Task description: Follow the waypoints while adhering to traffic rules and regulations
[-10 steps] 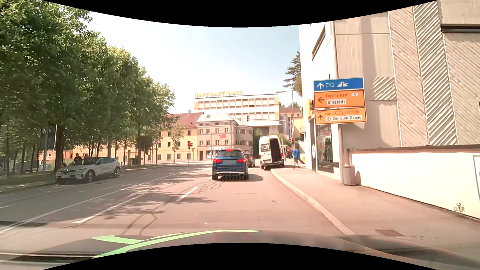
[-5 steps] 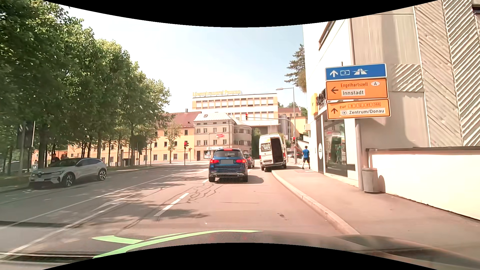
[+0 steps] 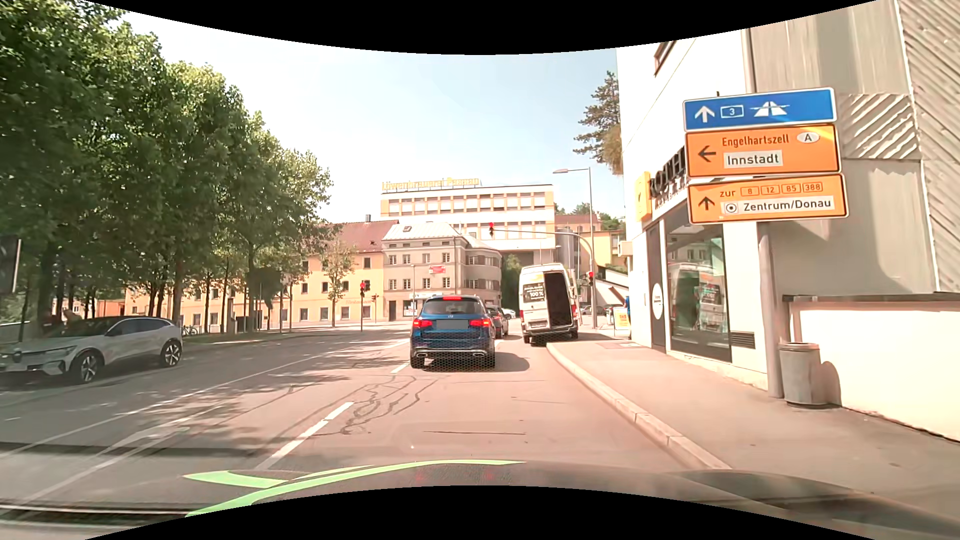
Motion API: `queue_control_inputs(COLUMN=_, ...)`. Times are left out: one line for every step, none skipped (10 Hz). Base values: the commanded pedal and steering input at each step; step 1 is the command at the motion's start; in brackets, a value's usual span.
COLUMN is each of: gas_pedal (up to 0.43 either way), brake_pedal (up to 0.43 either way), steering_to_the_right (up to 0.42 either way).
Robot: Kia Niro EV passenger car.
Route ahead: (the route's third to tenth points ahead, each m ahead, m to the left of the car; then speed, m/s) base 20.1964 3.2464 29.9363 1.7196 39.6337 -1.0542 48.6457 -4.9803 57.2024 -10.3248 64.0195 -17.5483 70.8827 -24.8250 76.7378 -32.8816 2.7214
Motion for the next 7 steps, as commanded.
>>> queue_control_inputs(gas_pedal=0.0, brake_pedal=0.104, steering_to_the_right=0.014)
queue_control_inputs(gas_pedal=0.0, brake_pedal=0.116, steering_to_the_right=0.014)
queue_control_inputs(gas_pedal=0.0, brake_pedal=0.14, steering_to_the_right=0.014)
queue_control_inputs(gas_pedal=0.0, brake_pedal=0.152, steering_to_the_right=0.014)
queue_control_inputs(gas_pedal=0.0, brake_pedal=0.146, steering_to_the_right=0.014)
queue_control_inputs(gas_pedal=0.0, brake_pedal=0.134, steering_to_the_right=0.014)
queue_control_inputs(gas_pedal=0.0, brake_pedal=0.122, steering_to_the_right=0.014)
